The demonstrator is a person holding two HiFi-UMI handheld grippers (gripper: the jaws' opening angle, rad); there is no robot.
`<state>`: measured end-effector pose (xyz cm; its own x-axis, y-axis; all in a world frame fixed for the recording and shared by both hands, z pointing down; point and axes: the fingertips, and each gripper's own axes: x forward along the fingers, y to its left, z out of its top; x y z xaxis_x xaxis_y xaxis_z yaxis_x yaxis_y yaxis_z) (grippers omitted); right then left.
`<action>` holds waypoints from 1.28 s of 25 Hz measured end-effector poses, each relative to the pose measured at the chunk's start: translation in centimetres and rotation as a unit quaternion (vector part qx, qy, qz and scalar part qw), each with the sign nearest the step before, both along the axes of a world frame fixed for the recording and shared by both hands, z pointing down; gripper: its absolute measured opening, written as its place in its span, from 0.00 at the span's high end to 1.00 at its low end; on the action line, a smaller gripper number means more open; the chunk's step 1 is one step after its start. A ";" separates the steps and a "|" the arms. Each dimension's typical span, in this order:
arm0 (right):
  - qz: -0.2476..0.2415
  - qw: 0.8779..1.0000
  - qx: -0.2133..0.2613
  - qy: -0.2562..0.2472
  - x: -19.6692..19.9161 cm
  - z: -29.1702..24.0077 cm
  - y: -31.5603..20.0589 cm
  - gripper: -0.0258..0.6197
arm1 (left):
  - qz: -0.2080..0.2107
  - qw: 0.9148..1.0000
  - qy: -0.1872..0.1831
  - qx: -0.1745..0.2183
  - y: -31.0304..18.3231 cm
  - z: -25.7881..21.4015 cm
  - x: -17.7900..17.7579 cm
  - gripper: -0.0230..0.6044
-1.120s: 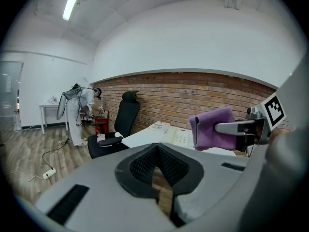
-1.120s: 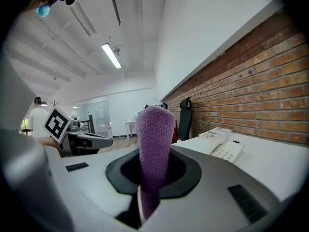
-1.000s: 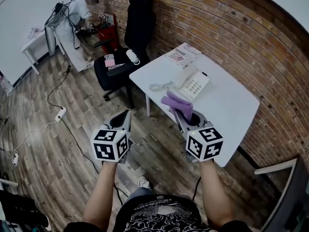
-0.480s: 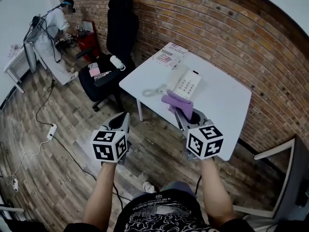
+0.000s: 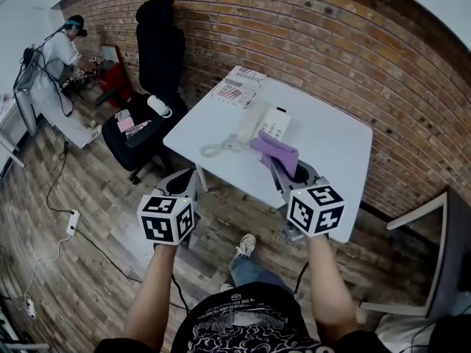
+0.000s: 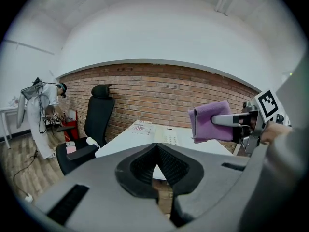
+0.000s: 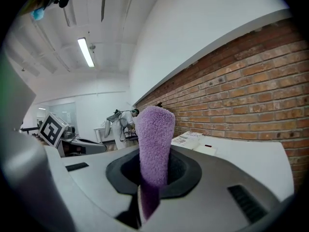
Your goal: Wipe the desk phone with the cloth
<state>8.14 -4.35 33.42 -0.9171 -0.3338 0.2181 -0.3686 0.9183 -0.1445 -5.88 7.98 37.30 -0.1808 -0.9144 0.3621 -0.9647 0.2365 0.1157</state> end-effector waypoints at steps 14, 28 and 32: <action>0.047 0.999 -0.015 -0.001 -5.1 2.2 -12.4 0.89 | 0.056 0.998 -0.011 -0.020 -13.5 1.6 -5.3 0.95; 0.088 0.995 -0.012 0.040 -6.9 4.1 -24.4 0.89 | 0.111 0.993 0.008 -0.042 -26.9 4.1 -7.2 0.95; 0.094 0.994 -0.001 0.063 -7.3 5.0 -27.5 0.89 | 0.114 0.992 0.013 -0.054 -28.7 5.1 -7.7 0.95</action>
